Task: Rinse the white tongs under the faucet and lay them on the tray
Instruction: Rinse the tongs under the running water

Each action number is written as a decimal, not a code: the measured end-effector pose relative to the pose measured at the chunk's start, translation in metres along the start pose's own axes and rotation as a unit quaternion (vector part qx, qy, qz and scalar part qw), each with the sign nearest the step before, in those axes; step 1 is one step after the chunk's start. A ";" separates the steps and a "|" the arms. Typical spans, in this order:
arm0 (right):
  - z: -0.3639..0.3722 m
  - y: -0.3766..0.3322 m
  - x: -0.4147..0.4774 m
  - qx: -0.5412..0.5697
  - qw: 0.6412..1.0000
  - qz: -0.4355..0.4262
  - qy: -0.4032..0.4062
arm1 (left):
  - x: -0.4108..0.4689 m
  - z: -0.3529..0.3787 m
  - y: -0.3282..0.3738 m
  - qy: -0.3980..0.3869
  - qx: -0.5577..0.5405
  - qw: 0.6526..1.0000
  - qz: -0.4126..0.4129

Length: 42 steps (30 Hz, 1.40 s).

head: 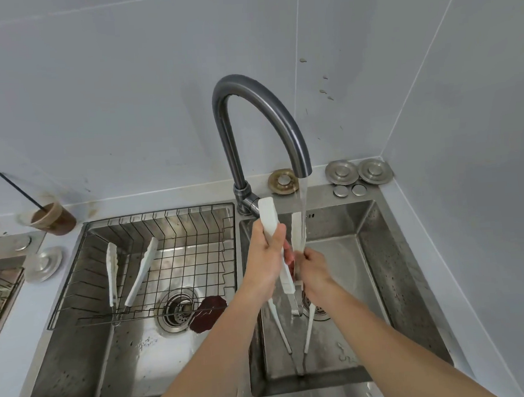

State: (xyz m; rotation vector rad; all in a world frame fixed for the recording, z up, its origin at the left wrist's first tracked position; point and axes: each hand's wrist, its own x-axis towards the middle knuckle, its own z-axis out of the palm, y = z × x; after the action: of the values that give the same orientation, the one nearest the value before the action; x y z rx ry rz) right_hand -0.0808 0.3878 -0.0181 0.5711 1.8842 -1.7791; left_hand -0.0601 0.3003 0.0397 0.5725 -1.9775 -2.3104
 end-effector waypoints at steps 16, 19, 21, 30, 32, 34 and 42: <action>0.005 -0.003 0.005 -0.038 0.998 0.042 0.006 | -0.020 -0.009 -0.019 0.035 -0.018 0.999 0.034; 0.008 -0.004 0.007 -0.074 0.993 0.073 0.058 | -0.032 -0.003 -0.022 0.012 -0.008 0.998 0.062; 0.007 -0.006 0.011 -0.072 0.989 0.098 0.086 | -0.041 0.003 -0.023 -0.011 0.020 0.996 0.090; 0.008 -0.013 0.003 -0.015 0.998 0.053 -0.035 | -0.062 0.003 -0.028 -0.002 0.121 0.987 0.109; 0.018 -0.013 0.004 -0.054 0.997 0.054 -0.012 | -0.052 -0.007 -0.021 0.049 0.056 0.994 0.085; 0.019 -0.009 0.002 -0.033 0.998 0.045 0.017 | -0.044 -0.014 -0.016 0.065 0.010 0.995 0.071; 0.016 -0.020 -0.003 -0.036 0.998 0.044 0.019 | -0.026 -0.001 -0.030 0.196 -0.001 0.981 -0.014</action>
State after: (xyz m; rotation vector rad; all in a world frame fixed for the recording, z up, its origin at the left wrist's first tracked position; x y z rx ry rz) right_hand -0.0892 0.3707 -0.0012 0.6549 1.9103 -1.6497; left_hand -0.0294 0.3123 0.0177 0.9731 -1.7889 -2.0159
